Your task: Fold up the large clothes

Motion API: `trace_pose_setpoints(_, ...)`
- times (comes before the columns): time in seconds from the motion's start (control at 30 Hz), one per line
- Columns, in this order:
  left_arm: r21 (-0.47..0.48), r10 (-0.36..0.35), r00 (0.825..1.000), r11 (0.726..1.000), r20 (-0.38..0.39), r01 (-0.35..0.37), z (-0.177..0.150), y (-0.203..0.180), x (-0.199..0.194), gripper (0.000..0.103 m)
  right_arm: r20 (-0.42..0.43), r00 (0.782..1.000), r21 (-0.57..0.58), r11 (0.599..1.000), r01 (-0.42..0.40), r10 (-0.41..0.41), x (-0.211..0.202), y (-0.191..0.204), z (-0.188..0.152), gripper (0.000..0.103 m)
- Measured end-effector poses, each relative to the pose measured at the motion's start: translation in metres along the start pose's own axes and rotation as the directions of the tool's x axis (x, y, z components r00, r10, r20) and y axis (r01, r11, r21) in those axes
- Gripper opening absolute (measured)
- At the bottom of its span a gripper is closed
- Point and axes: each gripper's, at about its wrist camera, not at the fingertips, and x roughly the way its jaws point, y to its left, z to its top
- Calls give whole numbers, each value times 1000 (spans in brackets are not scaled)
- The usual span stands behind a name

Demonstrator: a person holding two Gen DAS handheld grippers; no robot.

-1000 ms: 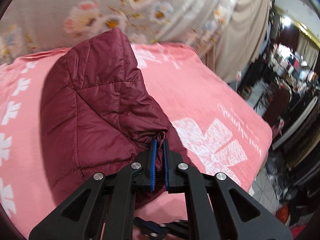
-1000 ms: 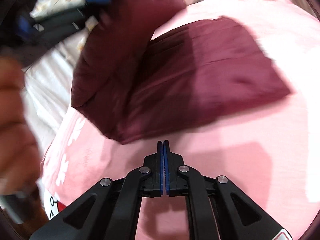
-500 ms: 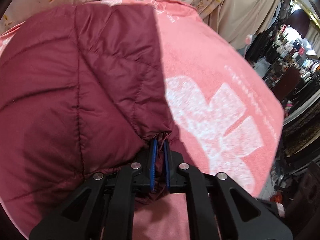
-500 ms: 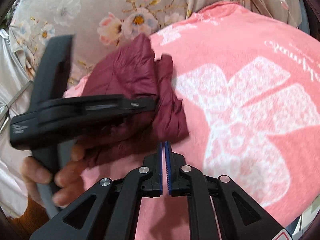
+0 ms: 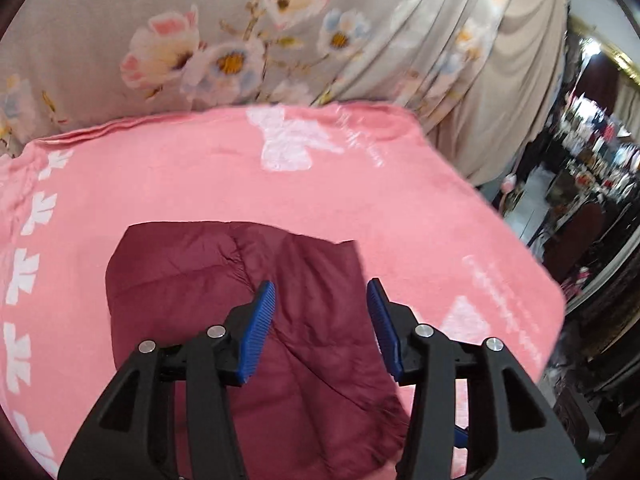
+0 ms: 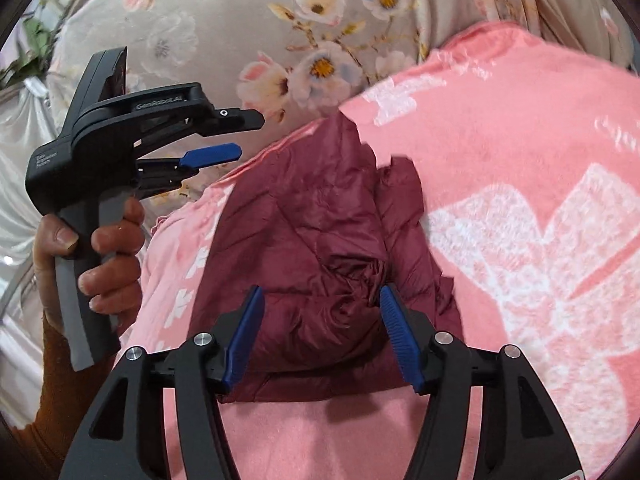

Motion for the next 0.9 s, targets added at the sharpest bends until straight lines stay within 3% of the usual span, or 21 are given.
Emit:
trace_pose_setpoints(0.07, 32, 42, 999, 999, -34, -40, 3, 3, 20, 46, -29, 999, 32, 999, -14, 14, 13, -5, 0, 55)
trace_pose_setpoints(0.17, 65, 81, 993, 995, -89, -75, 3, 5, 52, 43, -49, 999, 17, 1000, -8, 9, 21, -4, 2, 9)
trace_pose_setpoints(0.2, 78, 93, 990, 993, -103, -85, 1, 3, 63, 43, -34, 999, 28, 999, -28, 29, 18, -5, 4, 6)
trace_pose_setpoints(0.27, 110, 124, 986, 988, -115, -112, -1, 0, 78, 39, 45, 998, 11, 999, -40, 39, -3, -5, 11, 5)
trace_pose_setpoints(0.4, 135, 135, 983, 984, -128, -117, 0, -11, 102, 39, 107, 994, -29, 999, 22, -19, -26, -8, 18, 4)
trace_pose_setpoints(0.53, 148, 133, 981, 983, -139, -112, -5, -25, 124, 38, 59, 993, -8, 994, 106, -105, -15, -28, 9, 4)
trace_pose_setpoints(0.9, 203, 197, 972, 964, -127, -169, -22, -39, 159, 38, -55, 985, 16, 986, 166, -165, 17, -51, -1, 3)
